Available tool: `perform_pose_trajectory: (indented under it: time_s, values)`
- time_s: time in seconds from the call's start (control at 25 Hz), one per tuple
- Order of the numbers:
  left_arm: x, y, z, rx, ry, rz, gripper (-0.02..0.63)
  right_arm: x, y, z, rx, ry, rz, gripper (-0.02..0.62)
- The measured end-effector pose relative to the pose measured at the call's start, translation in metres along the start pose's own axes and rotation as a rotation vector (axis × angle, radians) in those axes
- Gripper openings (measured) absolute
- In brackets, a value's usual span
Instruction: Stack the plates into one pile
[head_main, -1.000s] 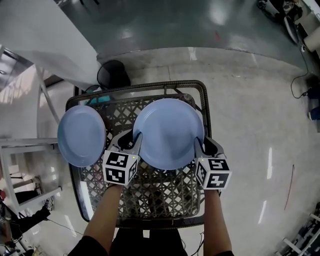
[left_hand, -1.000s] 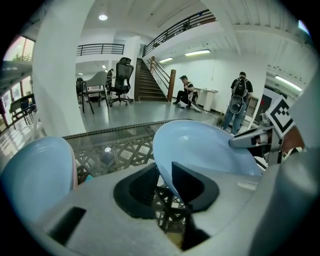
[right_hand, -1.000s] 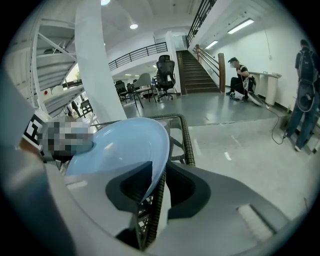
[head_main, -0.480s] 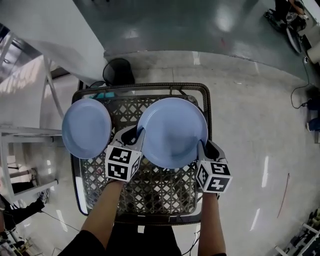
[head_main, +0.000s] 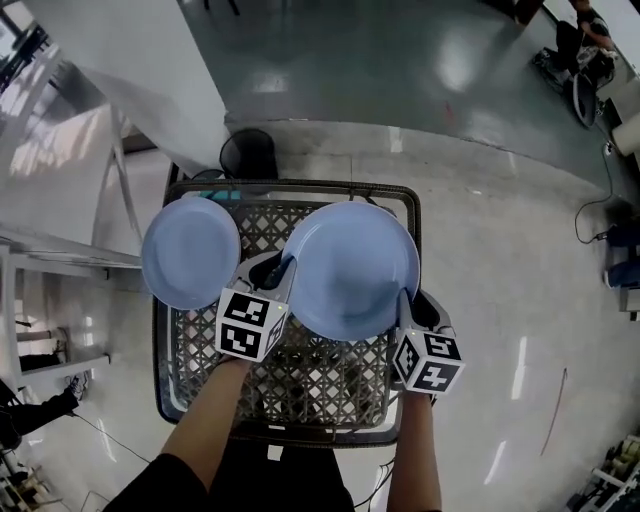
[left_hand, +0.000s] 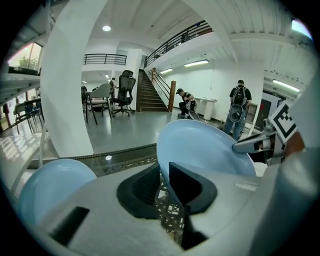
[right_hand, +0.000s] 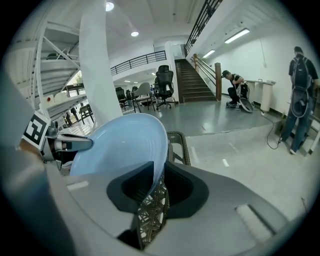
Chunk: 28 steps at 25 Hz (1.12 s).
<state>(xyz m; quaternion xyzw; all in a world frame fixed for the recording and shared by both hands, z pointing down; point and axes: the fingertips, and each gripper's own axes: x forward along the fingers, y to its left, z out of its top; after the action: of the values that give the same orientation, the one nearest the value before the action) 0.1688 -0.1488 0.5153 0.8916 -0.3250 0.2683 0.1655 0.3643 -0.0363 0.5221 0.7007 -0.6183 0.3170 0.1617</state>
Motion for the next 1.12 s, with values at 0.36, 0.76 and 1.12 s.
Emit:
perform_pose_trajectory:
  time_s: [0.36, 0.76, 1.12]
  values:
    - [-0.038, 0.011, 0.022, -0.005, -0.053, 0.028, 0.055, -0.021, 0.027, 0.026, -0.032, -0.041, 0.016, 0.075]
    - [-0.085, 0.067, 0.011, -0.052, -0.070, 0.118, 0.052, -0.004, 0.094, 0.035, -0.082, -0.032, 0.100, 0.075]
    - [-0.147, 0.140, -0.025, -0.134, -0.082, 0.250, 0.046, 0.026, 0.188, 0.029, -0.157, -0.007, 0.223, 0.077]
